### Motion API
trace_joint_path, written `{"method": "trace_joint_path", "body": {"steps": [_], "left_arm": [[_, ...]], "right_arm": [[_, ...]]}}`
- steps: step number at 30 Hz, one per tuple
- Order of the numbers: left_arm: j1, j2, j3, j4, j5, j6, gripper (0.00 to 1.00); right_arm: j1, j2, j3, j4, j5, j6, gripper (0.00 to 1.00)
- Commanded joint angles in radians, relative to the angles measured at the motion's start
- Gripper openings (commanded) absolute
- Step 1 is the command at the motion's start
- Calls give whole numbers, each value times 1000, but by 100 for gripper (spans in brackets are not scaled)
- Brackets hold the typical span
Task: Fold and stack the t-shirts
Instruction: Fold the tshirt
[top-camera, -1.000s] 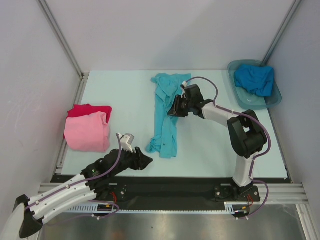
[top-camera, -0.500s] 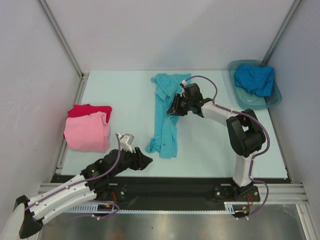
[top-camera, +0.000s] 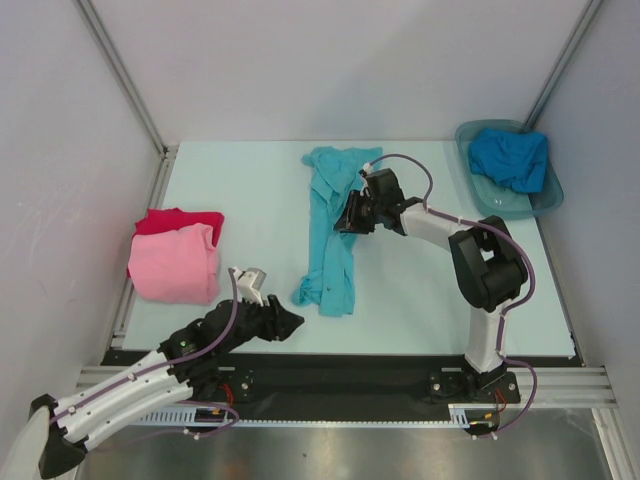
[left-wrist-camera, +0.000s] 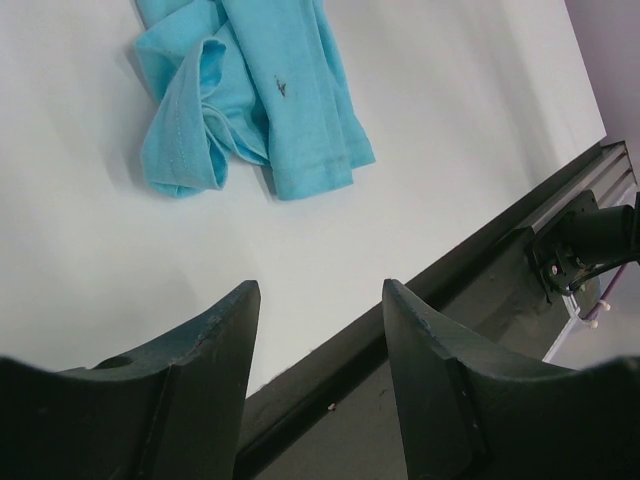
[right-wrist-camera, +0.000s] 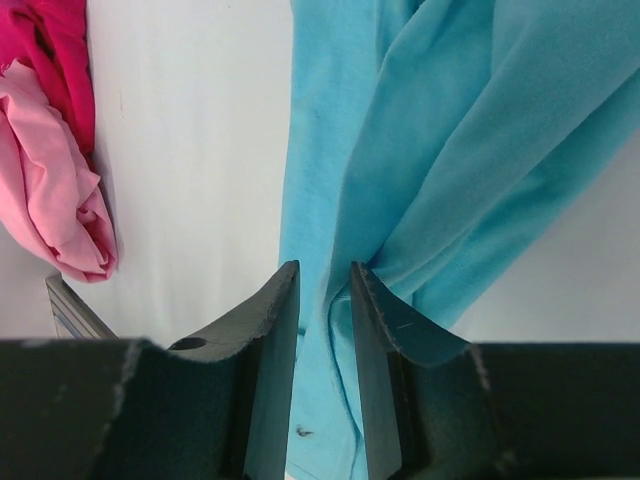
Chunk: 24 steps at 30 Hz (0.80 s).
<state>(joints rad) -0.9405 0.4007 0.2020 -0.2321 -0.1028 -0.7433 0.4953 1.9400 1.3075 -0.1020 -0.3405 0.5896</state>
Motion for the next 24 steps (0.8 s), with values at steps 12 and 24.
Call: {"method": "trace_joint_path", "body": {"steps": [12, 24], "left_arm": [[-6, -51, 13, -24, -21, -5, 58], [-6, -51, 8, -24, -20, -10, 58]], "right_arm": [[11, 31, 3, 42, 1, -5, 22], [22, 20, 6, 53, -8, 4, 0]]}}
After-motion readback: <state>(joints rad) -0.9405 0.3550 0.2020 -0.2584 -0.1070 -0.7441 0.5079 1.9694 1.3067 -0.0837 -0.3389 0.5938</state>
